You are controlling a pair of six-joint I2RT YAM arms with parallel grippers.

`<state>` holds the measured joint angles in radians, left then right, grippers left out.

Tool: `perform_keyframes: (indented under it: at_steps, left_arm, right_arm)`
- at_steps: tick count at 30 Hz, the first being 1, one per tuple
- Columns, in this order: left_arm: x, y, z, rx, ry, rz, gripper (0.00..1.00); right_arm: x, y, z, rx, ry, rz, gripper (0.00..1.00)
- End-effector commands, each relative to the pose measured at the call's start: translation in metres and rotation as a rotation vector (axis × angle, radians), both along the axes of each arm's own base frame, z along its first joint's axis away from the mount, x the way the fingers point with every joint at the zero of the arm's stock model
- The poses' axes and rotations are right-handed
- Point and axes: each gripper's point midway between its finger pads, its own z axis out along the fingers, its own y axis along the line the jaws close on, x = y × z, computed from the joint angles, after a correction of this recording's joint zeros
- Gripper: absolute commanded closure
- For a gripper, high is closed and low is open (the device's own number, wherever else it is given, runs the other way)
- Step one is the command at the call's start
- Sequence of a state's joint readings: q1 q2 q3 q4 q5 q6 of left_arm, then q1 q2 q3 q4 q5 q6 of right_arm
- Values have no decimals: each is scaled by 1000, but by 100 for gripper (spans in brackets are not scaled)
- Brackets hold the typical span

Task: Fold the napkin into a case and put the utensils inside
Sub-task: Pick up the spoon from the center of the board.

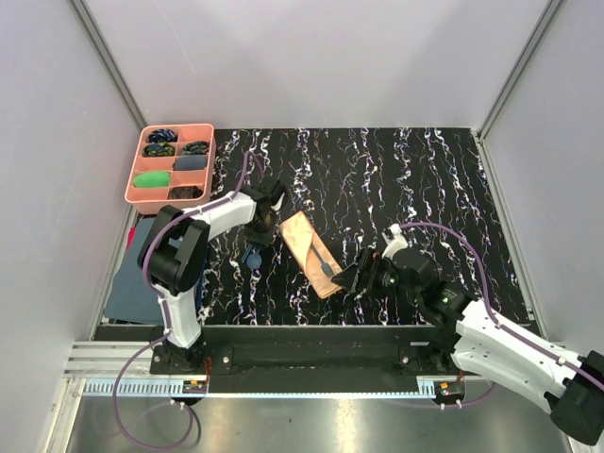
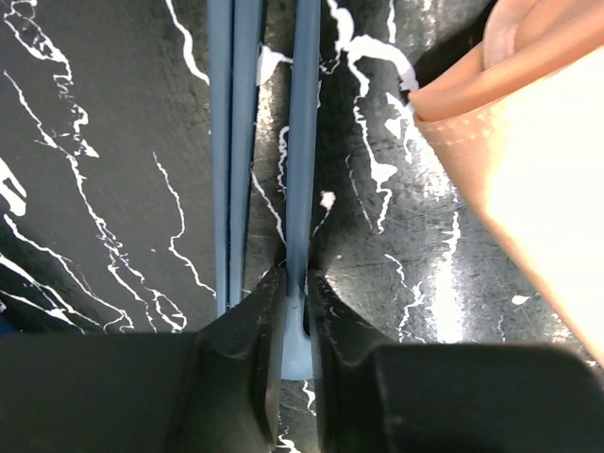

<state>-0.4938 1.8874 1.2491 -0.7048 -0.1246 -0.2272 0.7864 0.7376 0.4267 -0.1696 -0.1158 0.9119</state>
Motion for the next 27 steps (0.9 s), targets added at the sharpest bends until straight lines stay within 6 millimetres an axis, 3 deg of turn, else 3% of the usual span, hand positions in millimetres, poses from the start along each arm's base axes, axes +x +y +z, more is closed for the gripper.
perform_keyframes:
  at_steps: [1, 6, 9, 15, 17, 23, 26, 27]
  left_arm:
    - [-11, -8, -11, -32, 31, -11, 86]
    - [-13, -22, 4, -105, 18, -25, 94]
    - [-18, -40, 30, -222, 12, -34, 100]
    - [-40, -67, 82, -453, 12, -19, 100]
    - [-43, -70, 102, -504, -31, -25, 100]
    - [-49, -70, 122, -565, -100, -30, 100]
    - [-46, -80, 147, -695, -223, -81, 100]
    - [-46, -83, 167, -762, -293, -96, 100]
  right_arm:
    - [11, 2, 4, -14, -4, -14, 10]
    - [16, 7, 11, -12, 11, 8, 9]
    - [17, 8, 21, -9, -9, 22, 7]
    - [16, 12, 37, 4, -29, 88, 6]
    - [13, 16, 40, 14, -18, 118, 6]
    - [9, 29, 37, 44, 23, 190, 6]
    - [7, 38, 44, 119, 37, 215, 6]
    - [9, 43, 49, 157, 33, 212, 6]
